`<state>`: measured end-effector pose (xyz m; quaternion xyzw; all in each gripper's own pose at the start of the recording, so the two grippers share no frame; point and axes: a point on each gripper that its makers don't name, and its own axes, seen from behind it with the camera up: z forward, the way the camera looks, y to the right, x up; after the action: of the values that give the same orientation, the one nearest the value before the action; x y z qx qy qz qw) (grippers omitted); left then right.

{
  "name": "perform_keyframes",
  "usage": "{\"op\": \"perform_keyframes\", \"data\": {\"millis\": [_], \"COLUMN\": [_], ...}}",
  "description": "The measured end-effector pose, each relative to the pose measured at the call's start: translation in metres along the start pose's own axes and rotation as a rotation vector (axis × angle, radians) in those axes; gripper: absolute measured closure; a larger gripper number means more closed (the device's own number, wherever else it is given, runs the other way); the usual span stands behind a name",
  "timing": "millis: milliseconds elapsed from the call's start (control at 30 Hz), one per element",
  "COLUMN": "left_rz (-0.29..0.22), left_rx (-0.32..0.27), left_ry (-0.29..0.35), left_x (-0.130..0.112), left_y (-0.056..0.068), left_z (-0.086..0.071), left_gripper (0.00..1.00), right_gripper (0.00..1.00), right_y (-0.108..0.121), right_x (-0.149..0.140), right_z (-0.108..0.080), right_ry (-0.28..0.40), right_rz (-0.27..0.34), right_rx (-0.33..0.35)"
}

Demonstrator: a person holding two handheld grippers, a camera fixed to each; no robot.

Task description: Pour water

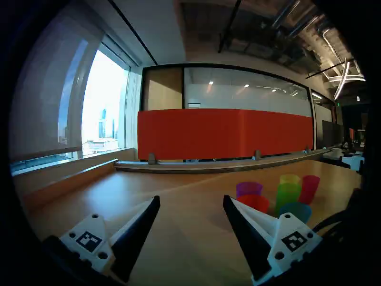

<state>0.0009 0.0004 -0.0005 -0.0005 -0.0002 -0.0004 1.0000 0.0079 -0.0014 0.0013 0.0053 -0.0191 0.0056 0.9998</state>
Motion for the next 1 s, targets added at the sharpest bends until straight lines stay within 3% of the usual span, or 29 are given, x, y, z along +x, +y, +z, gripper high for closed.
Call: {"op": "perform_keyframes", "data": {"millis": [167,367,667,1000], "left_rz": [-0.011,-0.005,0.015,-0.016], "left_rx": [-0.018,-0.035,-0.076,-0.159], "left_ry": [-0.007,-0.003,0.009,-0.024], "left_x": [0.018,0.059,0.124,0.155], "left_y": [0.004,0.008,0.013,0.028], "left_z": [-0.004,-0.005,-0.005,-0.007], "left_gripper": [0.02,0.02,0.02,0.02], "right_gripper": [0.01,0.01,0.01,0.01], "right_y": [-0.007,-0.019,-0.030,-0.046], "right_x": [0.018,0.049,0.116,0.159], "right_z": [0.001,0.005,0.007,0.002], "right_ry": [-0.025,-0.063,-0.042,-0.031], "right_rz": [0.013,0.017,0.006,0.019], "right_rx": [0.039,0.103,0.173,0.249]}}
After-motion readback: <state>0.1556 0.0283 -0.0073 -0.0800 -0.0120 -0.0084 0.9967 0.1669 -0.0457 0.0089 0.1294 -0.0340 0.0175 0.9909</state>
